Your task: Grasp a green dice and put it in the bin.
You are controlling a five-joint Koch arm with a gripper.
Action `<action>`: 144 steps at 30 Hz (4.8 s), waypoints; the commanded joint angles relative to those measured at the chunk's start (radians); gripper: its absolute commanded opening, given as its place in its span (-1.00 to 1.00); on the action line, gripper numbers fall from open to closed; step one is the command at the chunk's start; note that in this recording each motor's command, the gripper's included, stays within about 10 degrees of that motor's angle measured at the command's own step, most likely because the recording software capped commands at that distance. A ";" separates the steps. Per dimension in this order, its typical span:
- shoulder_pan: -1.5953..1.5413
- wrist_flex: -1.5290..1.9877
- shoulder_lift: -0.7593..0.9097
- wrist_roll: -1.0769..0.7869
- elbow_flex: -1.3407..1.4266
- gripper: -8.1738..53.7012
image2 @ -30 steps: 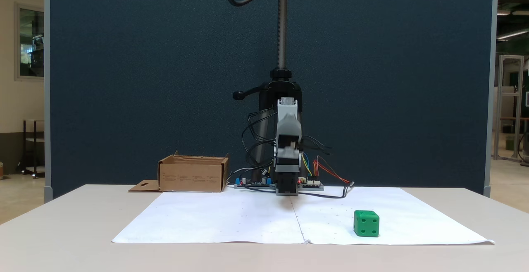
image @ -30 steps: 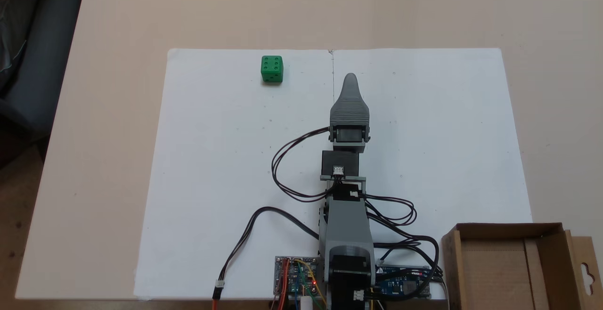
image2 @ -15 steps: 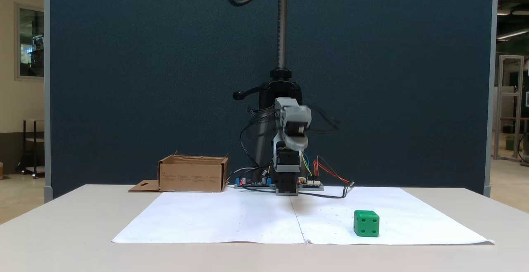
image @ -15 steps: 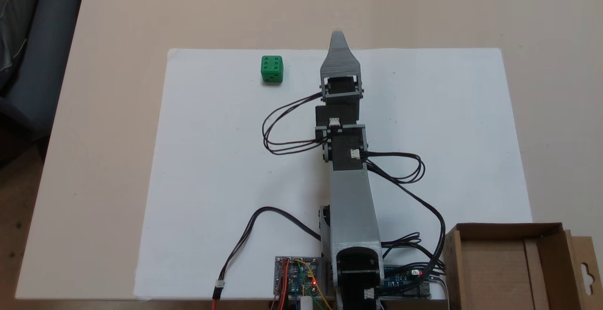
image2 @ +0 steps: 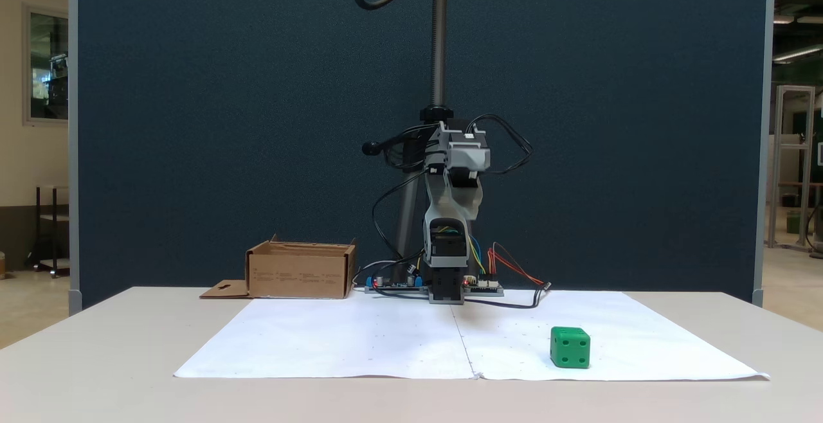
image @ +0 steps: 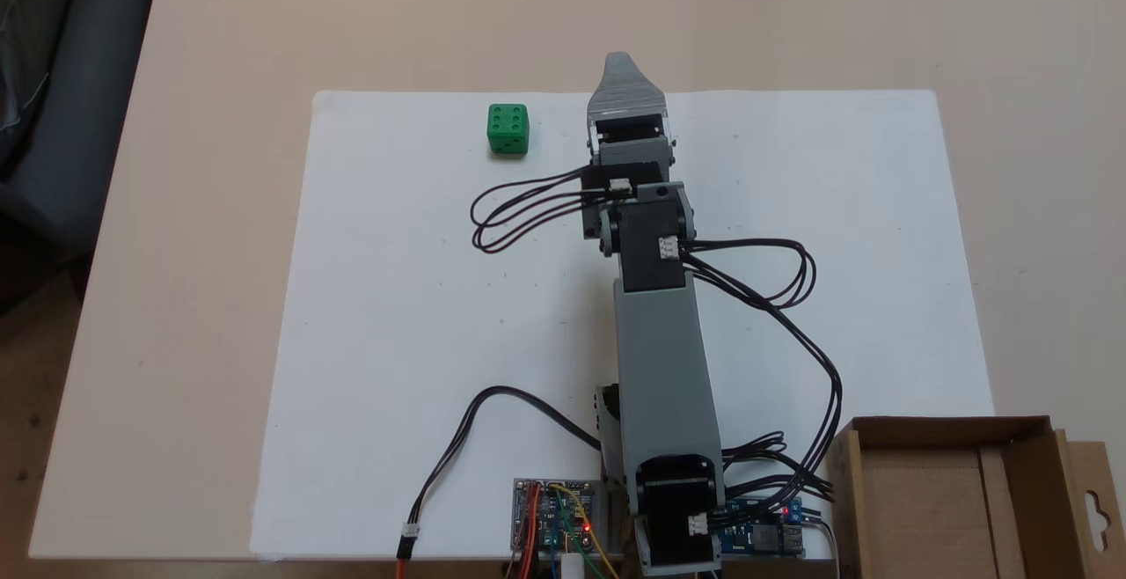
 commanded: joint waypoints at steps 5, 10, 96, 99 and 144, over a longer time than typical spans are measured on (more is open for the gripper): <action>-0.014 0.383 -0.193 0.078 -0.368 0.60; -0.005 0.639 -0.437 0.081 -0.686 0.61; -0.344 1.112 -1.370 0.661 -1.701 0.67; -0.345 1.118 -1.385 0.661 -1.701 0.67; -0.330 0.862 -1.506 0.655 -1.713 0.67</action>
